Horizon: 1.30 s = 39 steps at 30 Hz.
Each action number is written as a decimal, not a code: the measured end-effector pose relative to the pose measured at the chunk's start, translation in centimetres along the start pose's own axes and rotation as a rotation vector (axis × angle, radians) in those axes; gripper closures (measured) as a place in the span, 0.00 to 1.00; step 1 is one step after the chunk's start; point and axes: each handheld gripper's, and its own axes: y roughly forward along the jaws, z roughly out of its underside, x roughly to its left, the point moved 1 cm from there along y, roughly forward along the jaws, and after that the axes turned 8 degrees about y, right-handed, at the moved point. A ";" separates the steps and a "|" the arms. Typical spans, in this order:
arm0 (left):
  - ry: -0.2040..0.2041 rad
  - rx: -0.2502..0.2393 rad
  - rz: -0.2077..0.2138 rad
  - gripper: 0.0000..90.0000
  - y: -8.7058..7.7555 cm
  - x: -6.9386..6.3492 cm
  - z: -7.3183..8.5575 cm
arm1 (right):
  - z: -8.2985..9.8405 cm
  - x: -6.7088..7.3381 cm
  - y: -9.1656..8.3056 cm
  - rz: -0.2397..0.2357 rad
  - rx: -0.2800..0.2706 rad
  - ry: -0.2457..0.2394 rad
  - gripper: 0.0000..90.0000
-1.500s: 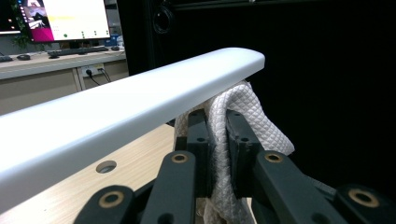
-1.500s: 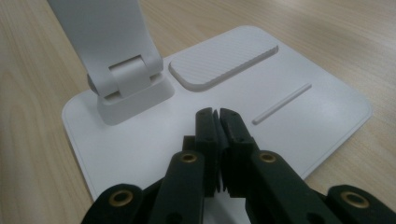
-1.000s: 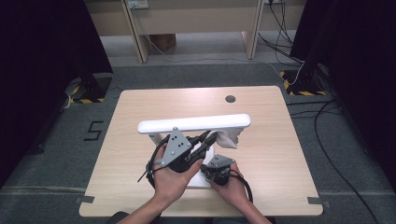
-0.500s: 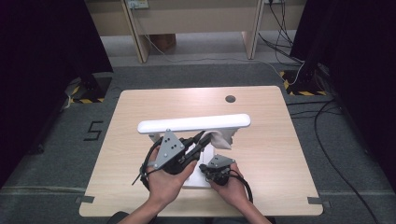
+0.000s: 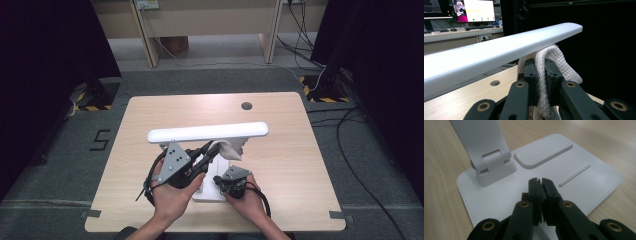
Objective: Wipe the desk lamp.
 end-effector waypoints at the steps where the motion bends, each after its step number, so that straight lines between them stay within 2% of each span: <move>1: 0.000 0.002 -0.002 0.91 -0.1 0.1 0.0 | 0.0 0.0 0.0 0.000 0.000 0.000 0.96; 39: -0.027 0.005 -0.092 0.91 -3.6 1.6 0.8 | 0.0 0.0 0.0 0.002 0.003 0.006 0.96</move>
